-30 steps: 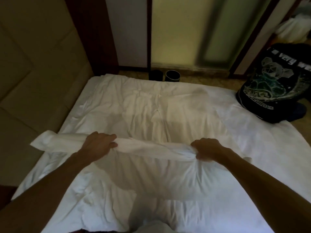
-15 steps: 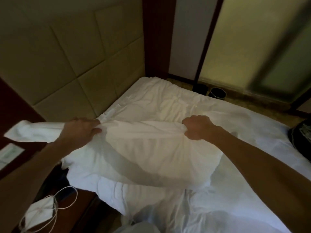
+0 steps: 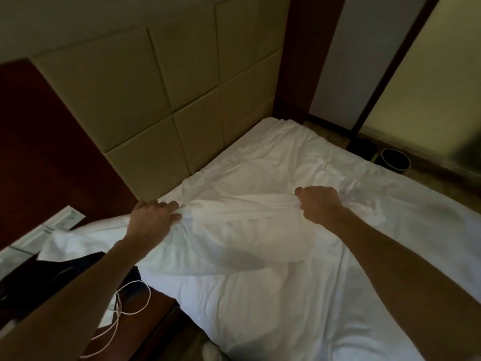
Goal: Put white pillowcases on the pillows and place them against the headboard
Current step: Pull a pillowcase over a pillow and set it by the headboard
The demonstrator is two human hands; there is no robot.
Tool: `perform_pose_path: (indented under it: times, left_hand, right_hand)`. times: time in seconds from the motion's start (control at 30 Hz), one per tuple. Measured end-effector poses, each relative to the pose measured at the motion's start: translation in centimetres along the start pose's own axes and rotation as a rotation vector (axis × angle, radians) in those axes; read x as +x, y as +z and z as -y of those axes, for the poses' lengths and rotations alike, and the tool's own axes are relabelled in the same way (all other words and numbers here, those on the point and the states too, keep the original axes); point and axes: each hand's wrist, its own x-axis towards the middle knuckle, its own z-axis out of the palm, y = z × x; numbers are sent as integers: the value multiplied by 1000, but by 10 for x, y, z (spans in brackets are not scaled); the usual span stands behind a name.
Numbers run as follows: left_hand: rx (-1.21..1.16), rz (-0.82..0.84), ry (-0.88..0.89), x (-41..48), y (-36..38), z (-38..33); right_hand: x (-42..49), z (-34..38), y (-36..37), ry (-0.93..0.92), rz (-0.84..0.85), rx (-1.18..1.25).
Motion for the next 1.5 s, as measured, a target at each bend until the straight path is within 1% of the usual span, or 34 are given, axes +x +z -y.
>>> perform_pose_path:
  times: [0.07, 0.13, 0.2, 0.27, 0.37, 0.47, 0.53, 0.63, 0.7, 0.8, 0.87, 1.03, 1.17, 1.27, 1.37, 1.5]
  left_hand:
    - [-49, 5, 48, 5, 15, 5]
    - [-82, 87, 93, 10, 23, 14]
    - [-109, 142, 119, 9, 28, 26]
    - [-105, 224, 100, 11, 27, 39]
    - [-44, 338, 67, 16, 26, 59]
    - [-39, 396, -9, 16, 27, 72]
    - [-59, 391, -52, 17, 30, 73]
    - [-15, 324, -75, 20, 35, 67]
    - [7, 312, -94, 19, 38, 63]
    - [-6, 286, -173, 18, 46, 54]
    - [-8, 267, -193, 20, 54, 48]
    - [-47, 200, -173, 41, 66, 47]
    - [-42, 212, -149, 60, 74, 47]
    - [-2, 198, -142, 66, 88, 44]
    - [22, 173, -146, 70, 96, 34]
    - [88, 100, -133, 69, 98, 28]
  right_hand:
    - [16, 5, 17, 25, -16, 9]
    - [25, 6, 26, 46, -19, 9]
    - [34, 5, 33, 42, -62, -17]
    - [46, 5, 34, 35, -86, -58]
    - [55, 8, 34, -3, -19, -129]
    - [63, 9, 29, -31, 37, -142]
    - [71, 6, 24, -27, 95, -124]
    - [88, -5, 16, -22, 166, -82]
    - [102, -18, 12, -33, 251, 41]
    - [122, -36, 15, -82, 449, 291]
    - [139, -44, 17, -104, 535, 380]
    - [198, -47, 20, -200, 621, 312]
    - [242, -40, 36, -302, 579, 177]
    - [258, -41, 52, -329, 497, 133]
    - [258, -51, 62, -350, 388, 143]
    - [240, -60, 75, -340, 352, 204]
